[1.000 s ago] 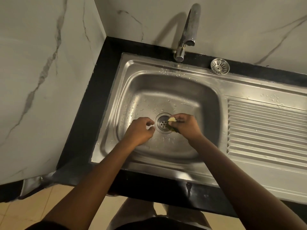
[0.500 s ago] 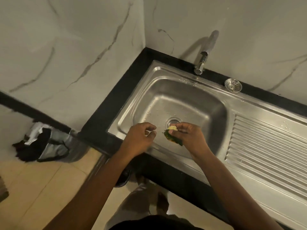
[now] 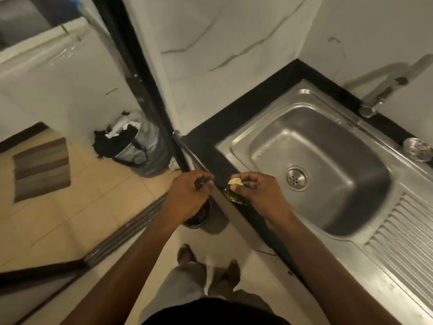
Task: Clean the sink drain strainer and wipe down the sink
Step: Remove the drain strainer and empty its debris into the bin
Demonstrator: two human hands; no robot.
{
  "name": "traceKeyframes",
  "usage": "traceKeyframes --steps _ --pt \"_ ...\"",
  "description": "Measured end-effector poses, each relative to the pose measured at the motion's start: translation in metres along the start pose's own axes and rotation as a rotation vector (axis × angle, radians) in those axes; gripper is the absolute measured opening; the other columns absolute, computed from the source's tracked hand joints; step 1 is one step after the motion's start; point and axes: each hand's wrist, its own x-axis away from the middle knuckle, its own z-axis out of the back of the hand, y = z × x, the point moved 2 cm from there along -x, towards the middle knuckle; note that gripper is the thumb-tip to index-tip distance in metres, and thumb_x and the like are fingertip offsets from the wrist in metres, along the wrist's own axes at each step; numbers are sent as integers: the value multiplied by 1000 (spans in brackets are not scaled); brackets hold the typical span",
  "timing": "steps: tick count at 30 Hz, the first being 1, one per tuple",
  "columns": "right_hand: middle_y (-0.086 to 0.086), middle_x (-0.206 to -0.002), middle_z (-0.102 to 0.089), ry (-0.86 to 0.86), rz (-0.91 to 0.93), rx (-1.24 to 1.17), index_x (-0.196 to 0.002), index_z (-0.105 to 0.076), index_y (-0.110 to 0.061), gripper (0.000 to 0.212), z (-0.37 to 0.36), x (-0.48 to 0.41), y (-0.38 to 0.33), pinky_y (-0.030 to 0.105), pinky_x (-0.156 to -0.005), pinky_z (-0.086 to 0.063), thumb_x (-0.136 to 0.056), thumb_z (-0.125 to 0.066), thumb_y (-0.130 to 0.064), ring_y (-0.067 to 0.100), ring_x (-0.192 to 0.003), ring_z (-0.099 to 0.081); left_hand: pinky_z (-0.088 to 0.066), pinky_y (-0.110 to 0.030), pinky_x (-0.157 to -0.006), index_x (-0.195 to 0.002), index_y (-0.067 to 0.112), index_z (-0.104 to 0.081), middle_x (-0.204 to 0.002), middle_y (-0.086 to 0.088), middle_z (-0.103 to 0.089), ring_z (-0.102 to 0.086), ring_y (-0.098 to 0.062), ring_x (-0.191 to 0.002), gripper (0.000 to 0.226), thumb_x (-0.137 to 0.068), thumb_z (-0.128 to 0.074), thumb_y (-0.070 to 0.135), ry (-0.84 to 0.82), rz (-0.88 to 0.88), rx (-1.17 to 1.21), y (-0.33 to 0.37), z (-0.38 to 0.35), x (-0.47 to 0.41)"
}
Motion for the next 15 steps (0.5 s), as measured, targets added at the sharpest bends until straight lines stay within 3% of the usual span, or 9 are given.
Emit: traceKeyframes --steps 3,8,10,15 --pt "1 -93 -82 -61 -32 23 -109 -80 -13 22 -41 -6 6 17 -71 -59 -88 -82 -8 11 -86 -79 -57 -32 -89 -114 25 -77 -110 5 -76 -70 -13 -99 19 -99 -66 29 41 82 -4 -37 23 10" --pt "-4 -104 -81 -127 -132 131 -114 -79 -19 26 -104 -19 25 23 -84 -62 -88 -82 -15 9 -99 -76 -42 -4 -71 -113 30 -77 -104 15 -73 -65 6 -91 18 -99 -66 28 62 166 66 -100 49 18" --pt "-1 -105 -80 -104 -189 136 -113 -79 -16 25 -128 -28 37 25 -85 -63 -89 -82 -13 12 -99 -76 -42 -6 -69 -112 29 -77 -104 13 -74 -66 3 -92 17 -98 -67 27 53 198 90 -127 56 16" --pt "-5 -90 -76 -15 -339 156 -110 -77 -12 22 -174 -59 77 9 -57 -53 -89 -81 -9 1 -73 -71 -45 -13 -71 -114 24 -78 -110 8 -75 -64 -2 -90 21 -98 -64 26 -10 238 43 -186 56 3"
